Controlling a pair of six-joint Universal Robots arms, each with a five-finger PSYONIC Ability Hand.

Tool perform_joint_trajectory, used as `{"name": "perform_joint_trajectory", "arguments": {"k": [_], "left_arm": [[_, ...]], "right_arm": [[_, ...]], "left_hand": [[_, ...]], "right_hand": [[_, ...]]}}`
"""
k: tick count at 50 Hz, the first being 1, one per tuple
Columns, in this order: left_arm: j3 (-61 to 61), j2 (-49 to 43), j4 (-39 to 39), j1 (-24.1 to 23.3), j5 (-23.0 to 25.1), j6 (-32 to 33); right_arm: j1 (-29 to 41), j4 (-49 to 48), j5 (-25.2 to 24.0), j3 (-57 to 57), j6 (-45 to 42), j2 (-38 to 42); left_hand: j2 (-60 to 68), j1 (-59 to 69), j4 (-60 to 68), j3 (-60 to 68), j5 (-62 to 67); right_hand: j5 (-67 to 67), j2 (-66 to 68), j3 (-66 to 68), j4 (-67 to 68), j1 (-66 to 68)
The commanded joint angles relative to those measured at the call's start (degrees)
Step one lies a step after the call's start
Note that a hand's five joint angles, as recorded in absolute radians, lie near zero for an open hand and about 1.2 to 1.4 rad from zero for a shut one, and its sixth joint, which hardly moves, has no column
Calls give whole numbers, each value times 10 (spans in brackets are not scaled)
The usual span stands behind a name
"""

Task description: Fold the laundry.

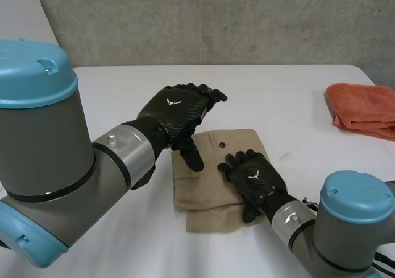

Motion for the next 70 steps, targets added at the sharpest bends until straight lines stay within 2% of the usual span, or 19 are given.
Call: {"name": "perform_joint_trajectory", "arguments": {"k": [1,5,9,24,34,43,49,58,62,70], "left_arm": [[-5,0,0,3,1,0],[-6,0,0,3,1,0],[-6,1,0,4,1,1],[-6,3,0,4,0,0],[-7,3,0,4,0,0],[-7,3,0,6,0,0],[-7,4,0,11,-1,-1],[-7,5,0,18,0,-1],[-7,5,0,18,0,-1],[-7,4,1,20,0,-1]], "right_arm": [[0,0,0,-20,-9,20],[1,-1,-1,-29,-15,24],[1,-1,-1,-40,-15,24],[4,1,-2,-60,-15,41],[3,2,-3,-72,-15,45],[-1,24,-1,-98,-32,53],[-9,49,-4,-110,-97,47],[-94,49,-21,-139,-165,47],[-127,50,-39,-159,-185,57],[-198,51,-111,-207,-219,92]], "left_hand": [[-14,5,-14,-14,-24],[-14,5,-14,-14,-24],[-14,5,-14,-14,-24],[-14,5,-14,-14,-24],[-14,5,-14,-14,-24],[-12,7,-12,-13,-22],[-12,7,-12,-13,-22],[-12,7,-12,-13,-22],[-12,7,-12,-13,-22],[-12,7,-12,-13,-22]], "right_hand": [[-34,-23,-20,-32,1],[27,39,42,30,62],[144,156,159,147,180],[384,395,398,386,419],[665,677,680,668,701],[666,677,680,668,701],[666,677,680,668,701],[666,677,680,668,701],[666,677,680,668,701],[666,677,680,668,701]]}}
